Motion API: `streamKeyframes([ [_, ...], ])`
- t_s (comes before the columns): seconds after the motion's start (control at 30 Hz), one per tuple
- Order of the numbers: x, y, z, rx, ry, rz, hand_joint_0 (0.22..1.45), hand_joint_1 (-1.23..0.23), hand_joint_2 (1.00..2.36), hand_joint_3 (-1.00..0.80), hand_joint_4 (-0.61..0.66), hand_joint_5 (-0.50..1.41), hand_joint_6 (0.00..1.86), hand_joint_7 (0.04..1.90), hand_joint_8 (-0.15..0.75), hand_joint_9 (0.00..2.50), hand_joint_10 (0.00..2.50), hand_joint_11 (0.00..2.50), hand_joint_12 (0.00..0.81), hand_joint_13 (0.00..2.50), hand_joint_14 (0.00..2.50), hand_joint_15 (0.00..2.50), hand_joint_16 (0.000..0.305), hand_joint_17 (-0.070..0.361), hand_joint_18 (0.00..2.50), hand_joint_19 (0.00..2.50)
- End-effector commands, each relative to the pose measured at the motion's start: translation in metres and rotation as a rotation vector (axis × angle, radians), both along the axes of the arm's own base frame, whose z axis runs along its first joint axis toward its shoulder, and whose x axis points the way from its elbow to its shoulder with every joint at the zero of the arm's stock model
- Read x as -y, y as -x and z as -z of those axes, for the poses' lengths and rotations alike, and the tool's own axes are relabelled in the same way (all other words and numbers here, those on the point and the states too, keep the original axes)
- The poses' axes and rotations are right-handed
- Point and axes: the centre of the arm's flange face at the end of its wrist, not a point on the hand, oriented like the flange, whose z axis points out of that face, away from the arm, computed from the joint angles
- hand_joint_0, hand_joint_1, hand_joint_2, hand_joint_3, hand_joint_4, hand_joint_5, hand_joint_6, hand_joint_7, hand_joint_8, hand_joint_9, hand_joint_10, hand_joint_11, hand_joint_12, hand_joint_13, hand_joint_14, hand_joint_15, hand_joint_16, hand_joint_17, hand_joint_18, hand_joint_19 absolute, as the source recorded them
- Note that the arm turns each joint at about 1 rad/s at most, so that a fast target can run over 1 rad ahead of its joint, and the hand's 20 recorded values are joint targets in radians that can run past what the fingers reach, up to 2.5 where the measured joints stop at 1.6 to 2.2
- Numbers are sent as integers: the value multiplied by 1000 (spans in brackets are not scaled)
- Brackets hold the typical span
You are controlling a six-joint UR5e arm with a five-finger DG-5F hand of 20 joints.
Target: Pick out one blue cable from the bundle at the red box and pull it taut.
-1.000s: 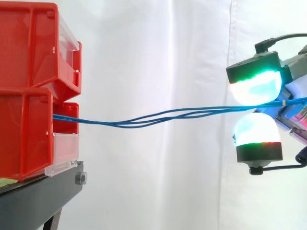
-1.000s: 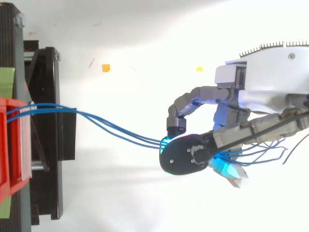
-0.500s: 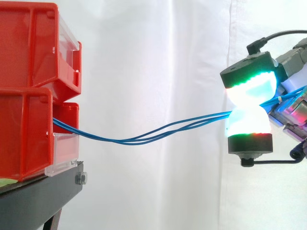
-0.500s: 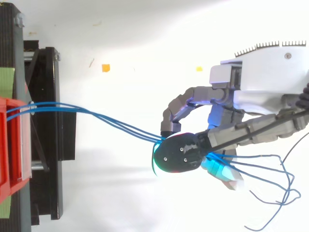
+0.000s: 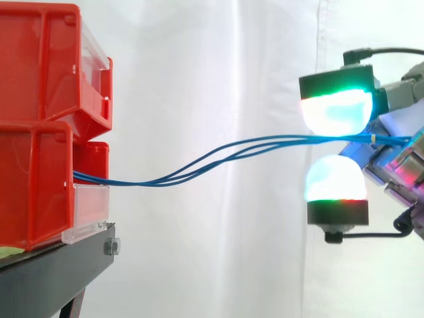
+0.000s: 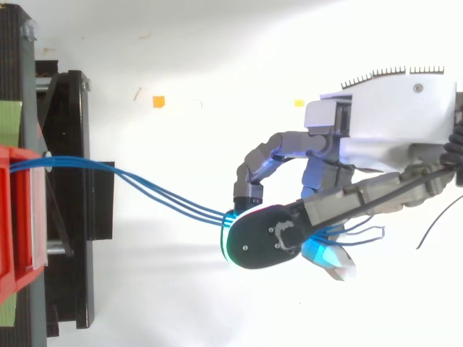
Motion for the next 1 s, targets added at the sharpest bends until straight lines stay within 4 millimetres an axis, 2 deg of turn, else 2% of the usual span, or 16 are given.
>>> streamKeyframes([
  [0.0, 3, -1, 8, 18, 21, -8, 624, -505, 1013, -350, 190, -165, 795, 884, 290, 1420, 30, 1496, 398, 1388, 30, 1035, 61, 138, 1015, 967],
  [0.17, 5, -3, 5, 28, 17, -6, 634, -499, 1016, -306, 181, -167, 806, 885, 300, 1428, 28, 1505, 399, 1395, 30, 1034, 61, 138, 1018, 959],
  [0.37, 9, -5, -22, 35, 38, -4, 624, -500, 1021, -200, 173, -179, 860, 875, 297, 1422, 27, 1513, 399, 1384, 30, 1037, 62, 139, 1013, 962],
  [0.63, 12, -3, -21, 17, 76, -19, 615, -535, 1021, -138, 195, -182, 892, 855, 327, 1411, 25, 1506, 425, 1365, 28, 999, 66, 149, 1023, 938],
  [0.73, 12, -3, -21, 15, 99, -17, 618, -595, 1021, -111, 203, -184, 910, 851, 331, 1410, 24, 1504, 429, 1361, 29, 998, 67, 151, 1021, 932],
  [0.87, 14, -3, -22, 19, 120, -6, 622, -598, 1020, -129, 215, -185, 915, 854, 321, 1413, 24, 1507, 429, 1349, 31, 990, 67, 150, 1015, 943],
  [0.97, 14, -5, -22, 33, 136, -5, 606, -557, 1015, -310, 207, -188, 894, 859, 304, 1400, 26, 1530, 414, 1332, 30, 1004, 63, 143, 978, 963],
])
